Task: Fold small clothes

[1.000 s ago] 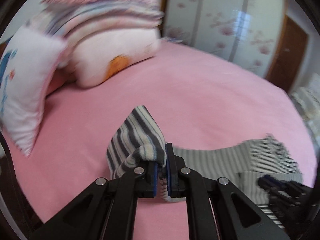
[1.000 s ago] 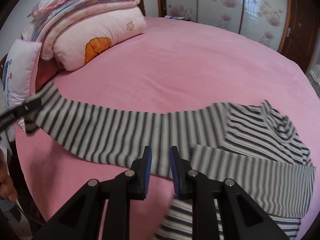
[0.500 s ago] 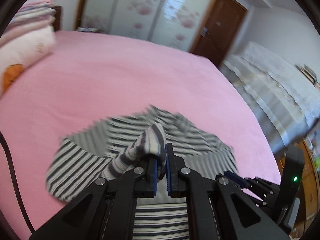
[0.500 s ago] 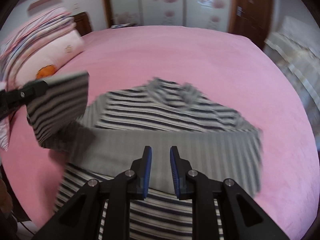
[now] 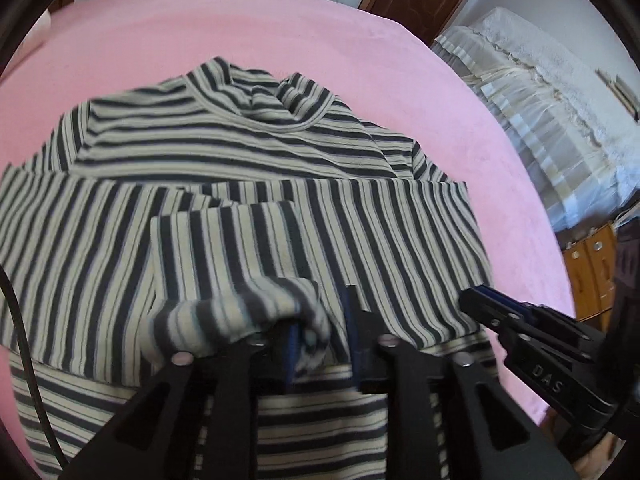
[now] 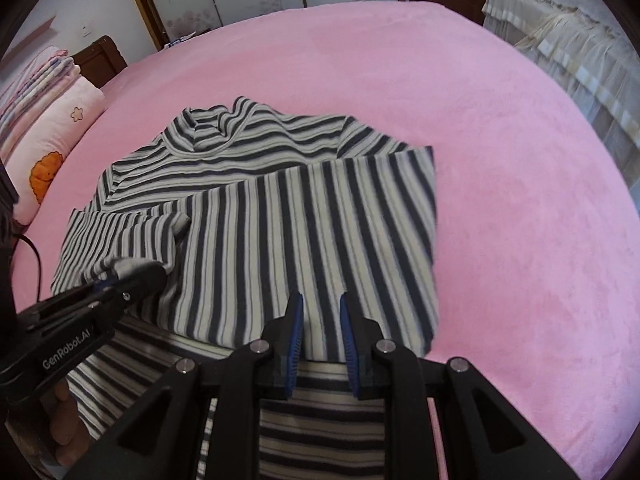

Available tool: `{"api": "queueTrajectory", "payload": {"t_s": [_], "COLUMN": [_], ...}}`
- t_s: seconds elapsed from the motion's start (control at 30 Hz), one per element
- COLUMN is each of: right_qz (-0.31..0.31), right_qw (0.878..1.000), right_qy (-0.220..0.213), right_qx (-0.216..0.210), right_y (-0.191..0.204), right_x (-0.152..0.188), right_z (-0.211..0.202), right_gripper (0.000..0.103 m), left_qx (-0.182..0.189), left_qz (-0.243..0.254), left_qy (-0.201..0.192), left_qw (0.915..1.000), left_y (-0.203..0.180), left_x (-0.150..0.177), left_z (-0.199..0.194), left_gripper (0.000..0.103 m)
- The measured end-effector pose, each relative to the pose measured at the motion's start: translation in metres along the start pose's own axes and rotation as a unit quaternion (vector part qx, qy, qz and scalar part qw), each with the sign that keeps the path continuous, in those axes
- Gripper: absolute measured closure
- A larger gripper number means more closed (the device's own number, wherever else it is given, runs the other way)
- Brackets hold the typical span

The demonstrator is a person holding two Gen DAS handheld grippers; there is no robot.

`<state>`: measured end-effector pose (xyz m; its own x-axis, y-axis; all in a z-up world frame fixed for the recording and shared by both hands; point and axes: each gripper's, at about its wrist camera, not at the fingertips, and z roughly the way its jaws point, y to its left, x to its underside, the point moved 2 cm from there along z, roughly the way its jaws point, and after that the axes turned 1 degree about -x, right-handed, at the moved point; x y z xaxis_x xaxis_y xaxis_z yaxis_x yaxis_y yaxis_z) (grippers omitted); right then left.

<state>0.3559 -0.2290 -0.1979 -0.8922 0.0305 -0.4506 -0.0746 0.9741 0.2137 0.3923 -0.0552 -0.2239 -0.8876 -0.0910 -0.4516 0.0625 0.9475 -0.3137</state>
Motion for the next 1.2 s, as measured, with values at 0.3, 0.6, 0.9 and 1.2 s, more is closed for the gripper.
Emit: {"api": "queueTrajectory", "payload": {"t_s": [0.3,0.6,0.9,1.2], "right_qz": [-0.011,-0.144,-0.279,-0.366], "right_qw": [0.998,0.987,0.959,0.928], "right_qy": [-0.012,-0.038,-0.040,-0.024], "right_qx": [-0.059,-0.061,-0.033,0.069], "right_y": [0.034,0.107,0.172,0.186], "right_x": [-0.014,-0.010,0.023,0.041], "right_z": [-0.001,-0.021,-0.013,0.020], "right_gripper": [0.070,0.055,0.049,0.049], "left_qx": [0.049,-0.102,-0.113,-0.121], "left_qz": [-0.010,-0.073,-0.149,-0.156], "left_qy": [-0.016,-0.075,-0.053,-0.042], "left_qw": [0.9986,0.9892,0.9809,0.9793], "left_y": [0.030,0.125,0.191,0.208], "left_x": [0.008,0.034,0.057,0.075], "left_z": [-0.047,-0.114,-0.114,-0.112], "left_gripper": [0.068,0.055,0.055,0.055]}}
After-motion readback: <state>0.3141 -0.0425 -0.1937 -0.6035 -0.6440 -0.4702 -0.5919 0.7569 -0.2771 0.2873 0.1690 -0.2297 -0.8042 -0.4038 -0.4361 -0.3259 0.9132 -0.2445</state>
